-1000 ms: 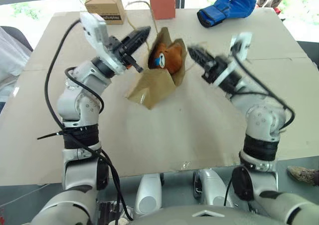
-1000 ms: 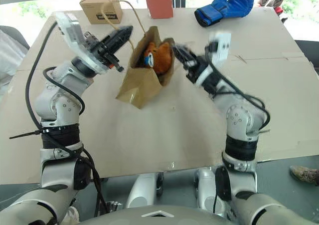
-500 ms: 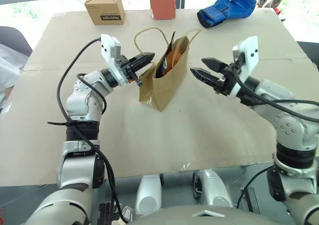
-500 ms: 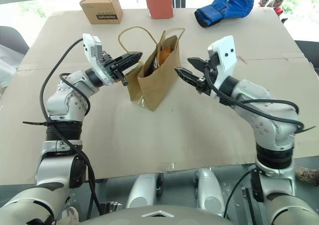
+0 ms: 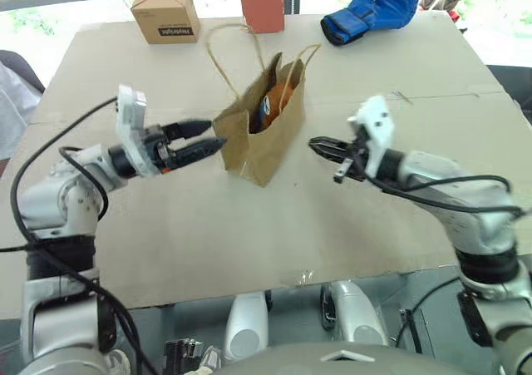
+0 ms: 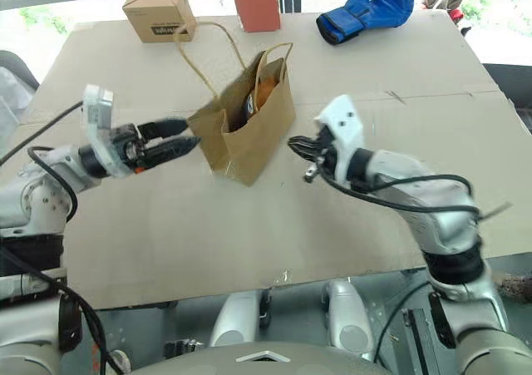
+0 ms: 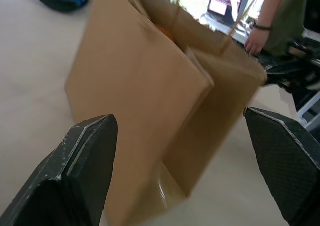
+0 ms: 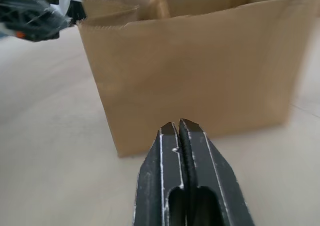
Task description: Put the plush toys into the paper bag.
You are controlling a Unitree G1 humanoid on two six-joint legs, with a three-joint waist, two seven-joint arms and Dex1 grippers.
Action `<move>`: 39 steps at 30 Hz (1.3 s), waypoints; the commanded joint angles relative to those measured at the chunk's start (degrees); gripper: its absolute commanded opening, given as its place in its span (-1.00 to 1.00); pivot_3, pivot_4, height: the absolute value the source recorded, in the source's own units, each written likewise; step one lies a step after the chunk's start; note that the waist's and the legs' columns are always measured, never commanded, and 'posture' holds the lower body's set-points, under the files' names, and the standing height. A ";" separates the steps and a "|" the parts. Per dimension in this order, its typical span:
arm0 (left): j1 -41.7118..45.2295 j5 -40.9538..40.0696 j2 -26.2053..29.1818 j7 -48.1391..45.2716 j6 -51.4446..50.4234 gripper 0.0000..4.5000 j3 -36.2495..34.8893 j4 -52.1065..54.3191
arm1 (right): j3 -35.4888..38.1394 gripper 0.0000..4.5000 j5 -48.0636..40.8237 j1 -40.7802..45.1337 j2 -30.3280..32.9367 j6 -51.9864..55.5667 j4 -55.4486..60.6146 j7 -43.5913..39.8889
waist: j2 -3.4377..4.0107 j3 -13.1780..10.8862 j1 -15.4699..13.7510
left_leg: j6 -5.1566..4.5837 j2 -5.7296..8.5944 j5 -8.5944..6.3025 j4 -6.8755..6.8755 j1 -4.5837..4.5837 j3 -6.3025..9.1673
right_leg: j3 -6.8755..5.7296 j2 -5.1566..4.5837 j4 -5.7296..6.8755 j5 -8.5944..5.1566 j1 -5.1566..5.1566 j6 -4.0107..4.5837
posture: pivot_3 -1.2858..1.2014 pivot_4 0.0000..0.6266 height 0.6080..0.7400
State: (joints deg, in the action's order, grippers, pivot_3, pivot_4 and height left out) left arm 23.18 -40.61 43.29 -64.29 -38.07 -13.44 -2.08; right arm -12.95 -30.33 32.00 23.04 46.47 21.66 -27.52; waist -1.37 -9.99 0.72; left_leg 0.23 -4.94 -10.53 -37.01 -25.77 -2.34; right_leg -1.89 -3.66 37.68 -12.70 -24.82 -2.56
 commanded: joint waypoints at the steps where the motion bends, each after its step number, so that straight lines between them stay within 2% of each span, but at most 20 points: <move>1: -0.41 1.16 -2.48 4.45 1.03 1.00 1.72 6.59 | -4.20 -0.97 6.20 4.19 -3.45 -9.14 -7.88 -3.05 | -0.01 0.00 -0.35 | 0.00 0.00 0.00 -0.04 -0.04 0.00 | 0.00 0.00 -0.02 0.00 0.01 0.00 | 0.03 -0.52 0.60; 5: -0.49 3.82 -7.11 11.72 2.07 1.00 3.84 10.09 | -5.91 -0.97 9.08 6.87 -7.73 -14.76 -15.34 -6.25 | -0.02 0.01 -0.49 | 0.00 0.03 0.00 -0.09 -0.06 -0.02 | 0.02 -0.01 -0.02 0.08 0.03 0.08 | 0.03 -0.52 0.60; 12: -1.38 9.27 -11.28 20.53 5.34 1.00 5.69 14.67 | -5.77 -0.97 11.62 7.12 -11.96 -18.99 -20.55 -9.18 | -0.03 0.01 -0.10 | 0.00 0.03 0.00 -0.06 -0.03 0.00 | 0.02 0.02 0.06 0.24 0.01 -0.06 | 0.03 -0.52 0.60; 17: -0.80 17.36 -15.64 29.80 9.00 1.00 9.51 14.90 | -4.25 -0.97 12.06 4.17 -10.85 -18.69 -18.92 -9.93 | -0.05 0.02 -0.51 | 0.00 0.03 0.00 -0.07 -0.02 0.00 | 0.02 0.02 0.06 0.24 0.02 -0.07 | 0.03 -0.52 0.60; 19: -0.42 16.18 -18.53 31.60 8.73 1.00 9.00 14.66 | -3.69 -0.97 11.71 2.43 -9.52 -17.69 -16.18 -10.26 | -0.05 0.02 -0.75 | 0.00 0.05 0.00 -0.10 -0.04 -0.02 | 0.03 0.01 0.02 0.25 0.04 -0.07 | 0.03 -0.52 0.60; 20: -0.31 15.82 -19.45 31.89 8.89 0.78 8.86 14.71 | -3.45 -1.00 11.51 1.38 -8.59 -17.22 -14.43 -10.45 | -0.05 0.02 -0.83 | 0.00 0.05 0.00 -0.10 -0.06 -0.03 | 0.03 0.00 0.01 0.25 0.04 -0.07 | 0.03 -0.52 0.60; 22: -0.52 15.42 -20.89 31.94 9.74 0.48 8.58 15.08 | -2.38 -1.00 10.50 -1.02 -6.44 -15.89 -9.91 -10.76 | -0.04 0.02 -0.85 | 0.00 0.05 0.00 -0.12 -0.06 -0.03 | 0.03 0.00 0.02 0.25 0.03 -0.07 | 0.03 -0.52 0.60; 24: -0.92 15.11 -21.25 31.41 10.21 0.03 8.33 15.12 | -0.45 -1.00 9.12 -3.36 -4.60 -14.24 -5.22 -10.56 | -0.05 0.02 -0.91 | 0.00 0.04 0.00 -0.11 -0.04 -0.01 | 0.03 0.01 0.06 0.25 0.02 -0.07 | 0.03 -0.52 0.60; 27: -0.79 14.63 -20.26 28.58 12.46 -0.57 7.68 13.59 | 2.35 -1.00 7.89 -6.97 -1.55 -12.47 1.08 -10.07 | -0.05 0.02 -0.89 | 0.00 0.04 0.00 -0.10 -0.01 -0.02 | 0.03 0.02 0.06 0.24 0.02 -0.07 | 0.03 -0.52 0.60; 29: 0.54 13.71 -18.81 23.32 16.39 -0.98 6.93 11.21 | 4.93 -1.00 7.17 -9.89 1.25 -11.97 5.54 -10.33 | -0.04 0.02 -1.05 | 0.00 0.04 0.00 -0.10 -0.01 -0.02 | 0.03 0.02 0.06 0.23 0.02 -0.06 | 0.03 -0.52 0.60; 33: 3.66 11.08 -15.40 11.11 21.50 -0.98 6.71 5.49 | 10.14 -1.00 4.46 -14.05 4.66 -11.82 10.88 -10.83 | -0.04 0.01 -1.43 | 0.00 0.04 0.00 -0.12 0.00 -0.03 | 0.03 0.01 0.03 0.06 0.03 0.06 | 0.03 -0.52 0.60; 36: 9.67 12.63 -9.47 -7.48 30.17 -0.98 9.40 -6.24 | 17.25 -1.00 3.03 -18.80 9.84 -11.61 14.23 -11.72 | -0.04 0.02 -1.66 | 0.01 0.05 0.00 -0.15 -0.03 -0.04 | 0.02 0.01 0.00 0.00 0.04 -0.01 | 0.03 -0.52 0.60; 38: 17.26 16.14 -8.13 -16.27 39.42 -0.98 11.36 -19.67 | 22.23 -1.00 1.35 -22.61 13.70 -11.49 15.11 -13.96 | -0.03 0.01 -1.94 | 0.01 0.07 0.00 -0.17 -0.07 -0.08 | 0.03 -0.03 -0.04 0.00 0.05 -0.01 | 0.03 -0.52 0.60; 39: 20.53 16.98 -8.13 -19.95 42.68 -1.00 11.98 -25.26 | 23.89 -0.77 1.18 -24.56 15.42 -12.09 15.46 -15.08 | -0.03 0.01 -2.30 | 0.00 0.08 0.00 -0.21 -0.07 -0.07 | 0.03 -0.02 -0.08 -0.01 0.04 -0.03 | 0.03 -0.52 0.60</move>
State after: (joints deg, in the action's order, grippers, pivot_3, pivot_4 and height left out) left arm 39.45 -24.89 34.91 -76.84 -2.45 -1.89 -19.89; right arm 6.83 -27.90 9.36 36.63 35.64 34.40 -40.49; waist -1.39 -9.98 -1.58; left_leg 0.23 -4.85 -10.53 -37.25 -25.84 -2.41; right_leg -1.87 -3.68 37.58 -12.72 -24.75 -2.61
